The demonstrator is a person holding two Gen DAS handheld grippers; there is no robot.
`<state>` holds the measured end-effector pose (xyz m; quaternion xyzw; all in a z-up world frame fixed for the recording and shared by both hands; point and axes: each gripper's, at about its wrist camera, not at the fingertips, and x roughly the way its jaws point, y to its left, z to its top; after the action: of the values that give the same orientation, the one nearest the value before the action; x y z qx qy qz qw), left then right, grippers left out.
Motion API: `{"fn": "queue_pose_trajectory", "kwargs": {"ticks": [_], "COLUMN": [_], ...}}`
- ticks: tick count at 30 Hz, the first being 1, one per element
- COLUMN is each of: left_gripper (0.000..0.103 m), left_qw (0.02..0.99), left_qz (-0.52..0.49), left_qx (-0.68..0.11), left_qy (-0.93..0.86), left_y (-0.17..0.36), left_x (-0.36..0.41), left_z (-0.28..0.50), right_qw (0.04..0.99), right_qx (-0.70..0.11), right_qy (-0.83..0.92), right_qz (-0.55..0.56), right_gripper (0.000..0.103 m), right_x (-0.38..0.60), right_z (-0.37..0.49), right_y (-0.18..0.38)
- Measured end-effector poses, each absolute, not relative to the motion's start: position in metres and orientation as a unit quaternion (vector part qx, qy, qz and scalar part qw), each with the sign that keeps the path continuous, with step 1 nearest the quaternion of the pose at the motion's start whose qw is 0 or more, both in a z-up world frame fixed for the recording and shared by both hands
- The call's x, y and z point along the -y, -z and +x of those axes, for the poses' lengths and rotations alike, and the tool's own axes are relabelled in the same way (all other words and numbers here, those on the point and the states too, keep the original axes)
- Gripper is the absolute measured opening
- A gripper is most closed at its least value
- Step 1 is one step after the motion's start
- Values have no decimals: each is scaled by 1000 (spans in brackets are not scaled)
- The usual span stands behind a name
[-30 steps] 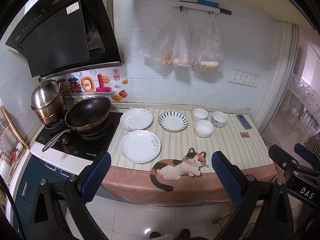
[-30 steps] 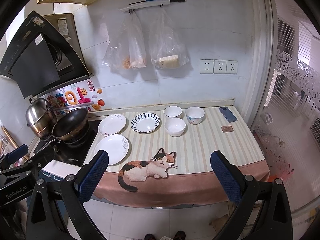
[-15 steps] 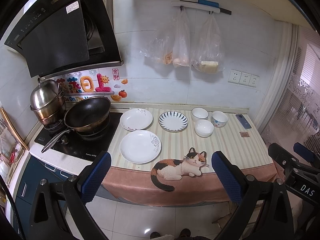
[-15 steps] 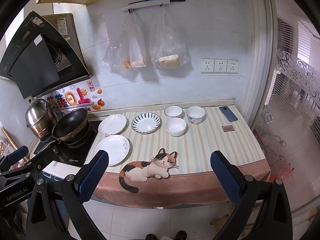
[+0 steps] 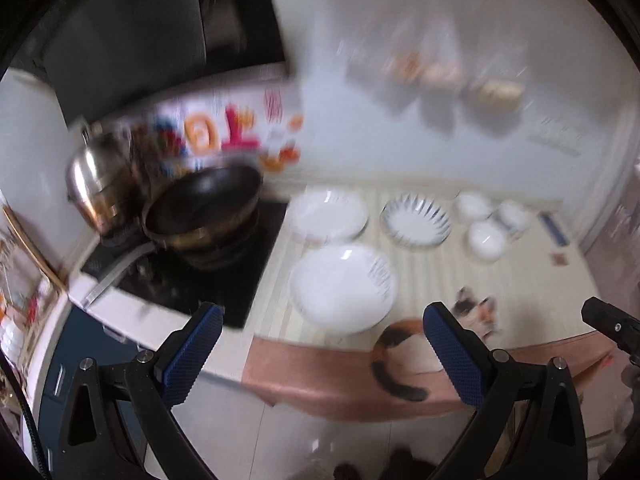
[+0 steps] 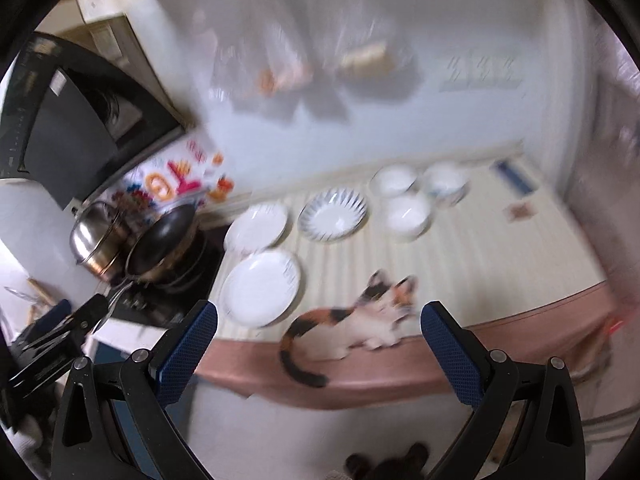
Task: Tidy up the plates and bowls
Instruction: 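Grip the rim of the grey-flowered white plate with both tools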
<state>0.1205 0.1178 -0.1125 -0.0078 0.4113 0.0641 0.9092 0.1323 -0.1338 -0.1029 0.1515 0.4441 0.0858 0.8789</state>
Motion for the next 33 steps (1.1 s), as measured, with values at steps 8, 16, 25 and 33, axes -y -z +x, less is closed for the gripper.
{"fn": "queue_pose_trajectory", "kwargs": {"ticks": [8, 16, 25, 33], "left_gripper": [98, 71, 47, 40], "left_qw": [846, 788, 788, 782], "left_qz": [-84, -138, -99, -121], "left_qx": [-522, -595, -601, -604], "left_qy": [-75, -74, -87, -93], "left_y": [247, 346, 369, 365], "left_x": [-179, -204, -203, -197], "left_z": [229, 326, 361, 347], "right_qw": [794, 726, 699, 690], "right_qx": [-565, -640, -657, -666], "right_qy": [-165, -214, -251, -244], "right_qz": [150, 131, 132, 143], "right_gripper": [103, 80, 23, 23], "right_x": [70, 12, -13, -9], "right_z": [266, 379, 421, 425], "right_y": [266, 397, 449, 447]}}
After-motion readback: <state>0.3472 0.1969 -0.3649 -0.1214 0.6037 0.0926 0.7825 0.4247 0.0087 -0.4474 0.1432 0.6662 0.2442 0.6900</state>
